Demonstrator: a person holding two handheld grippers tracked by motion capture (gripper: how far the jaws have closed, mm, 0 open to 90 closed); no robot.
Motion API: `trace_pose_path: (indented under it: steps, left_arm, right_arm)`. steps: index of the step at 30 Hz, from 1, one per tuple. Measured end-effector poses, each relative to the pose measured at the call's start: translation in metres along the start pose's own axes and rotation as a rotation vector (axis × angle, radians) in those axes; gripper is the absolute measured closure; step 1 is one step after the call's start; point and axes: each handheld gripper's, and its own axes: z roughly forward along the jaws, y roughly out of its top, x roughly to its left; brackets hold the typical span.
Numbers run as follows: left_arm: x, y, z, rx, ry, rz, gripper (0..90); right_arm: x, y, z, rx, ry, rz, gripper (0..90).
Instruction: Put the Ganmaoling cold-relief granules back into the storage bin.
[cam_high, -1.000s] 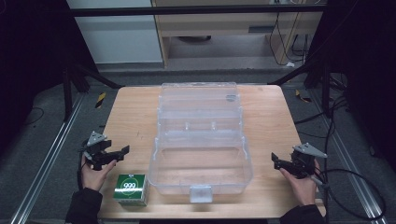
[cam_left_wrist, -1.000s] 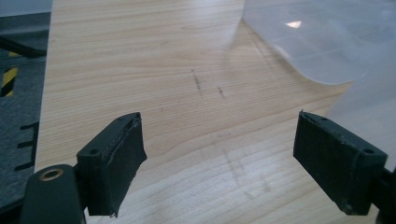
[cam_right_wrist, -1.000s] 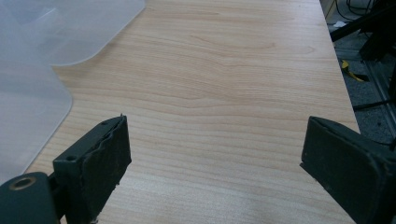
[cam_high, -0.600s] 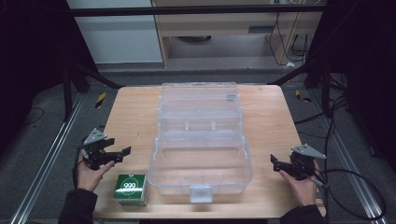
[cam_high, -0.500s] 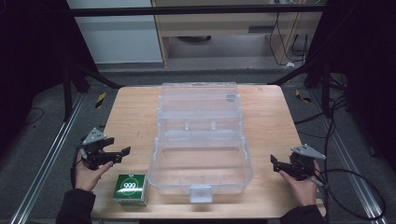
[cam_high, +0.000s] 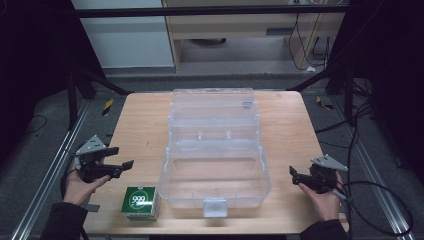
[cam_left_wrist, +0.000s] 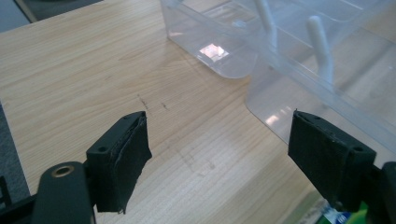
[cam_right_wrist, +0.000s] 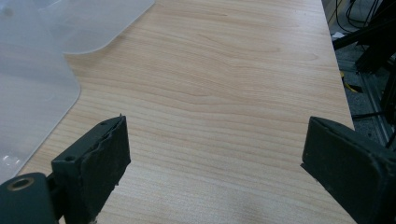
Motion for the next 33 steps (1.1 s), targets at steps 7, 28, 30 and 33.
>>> trace_pose_path:
  steps: [7, 28, 30, 33]
  left_arm:
    - [-0.007, 0.008, -0.008, 0.059, -0.071, 0.081, 19.3]
    - [-0.027, 0.019, -0.006, 0.236, -0.219, 0.367, 12.2]
    - [-0.029, 0.02, -0.006, 0.253, -0.231, 0.389, 11.6]
    - [-0.031, 0.022, -0.004, 0.275, -0.253, 0.416, 11.3]
  right_arm:
    - [0.0, 0.0, 0.0, 0.0, 0.0, -0.006, 7.4]
    - [0.002, -0.001, 0.002, 0.014, 0.006, -0.033, 6.6]
    - [0.002, -0.001, 0.003, 0.018, 0.005, -0.037, 6.5]
    - [0.002, -0.001, 0.003, 0.021, 0.008, -0.04, 6.4]
